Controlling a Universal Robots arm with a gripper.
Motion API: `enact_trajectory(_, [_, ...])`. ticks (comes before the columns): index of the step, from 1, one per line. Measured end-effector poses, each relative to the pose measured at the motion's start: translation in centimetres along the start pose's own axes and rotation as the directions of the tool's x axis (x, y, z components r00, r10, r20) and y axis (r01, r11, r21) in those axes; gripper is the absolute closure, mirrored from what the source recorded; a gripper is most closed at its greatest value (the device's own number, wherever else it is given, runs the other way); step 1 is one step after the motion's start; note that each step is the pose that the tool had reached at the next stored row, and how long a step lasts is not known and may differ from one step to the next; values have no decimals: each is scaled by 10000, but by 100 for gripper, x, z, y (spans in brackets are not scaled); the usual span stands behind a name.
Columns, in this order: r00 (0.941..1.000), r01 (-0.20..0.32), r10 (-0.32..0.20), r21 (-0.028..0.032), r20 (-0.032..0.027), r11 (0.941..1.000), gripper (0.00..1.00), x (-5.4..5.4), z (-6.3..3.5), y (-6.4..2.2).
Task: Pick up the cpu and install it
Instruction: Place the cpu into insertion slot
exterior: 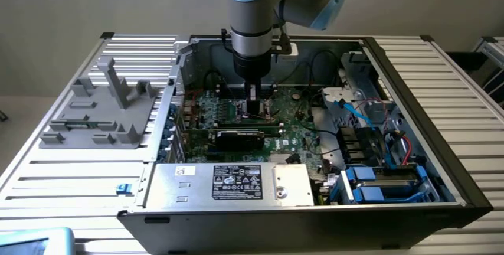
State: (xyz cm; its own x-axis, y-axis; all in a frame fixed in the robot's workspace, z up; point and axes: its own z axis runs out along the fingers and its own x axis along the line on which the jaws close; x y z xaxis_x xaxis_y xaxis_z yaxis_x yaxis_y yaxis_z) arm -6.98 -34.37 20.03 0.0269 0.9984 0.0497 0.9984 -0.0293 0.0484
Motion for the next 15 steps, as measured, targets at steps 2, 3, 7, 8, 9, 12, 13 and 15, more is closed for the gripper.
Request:
enact_trajectory(2, [10000,-2,2,-1,0,10000,44,0,2,2])
enact_trajectory(3, [10000,-1,1,-1,-1,10000,44,0,2,4])
enact_trajectory(7, [10000,-1,1,4,1,10000,44,0,3,13])
enact_trajectory(8, [10000,-1,1,4,2,10000,44,0,3,13])
enact_trajectory(9, [10000,-1,1,4,3,10000,44,0,4,13])
enact_trajectory(12, [10000,0,0,4,3,10000,44,0,5,13])
enact_trajectory(13, [10000,0,0,4,4,10000,44,0,6,13])
enact_trajectory(15, [10000,2,-2,3,21,10000,44,0,8,13])
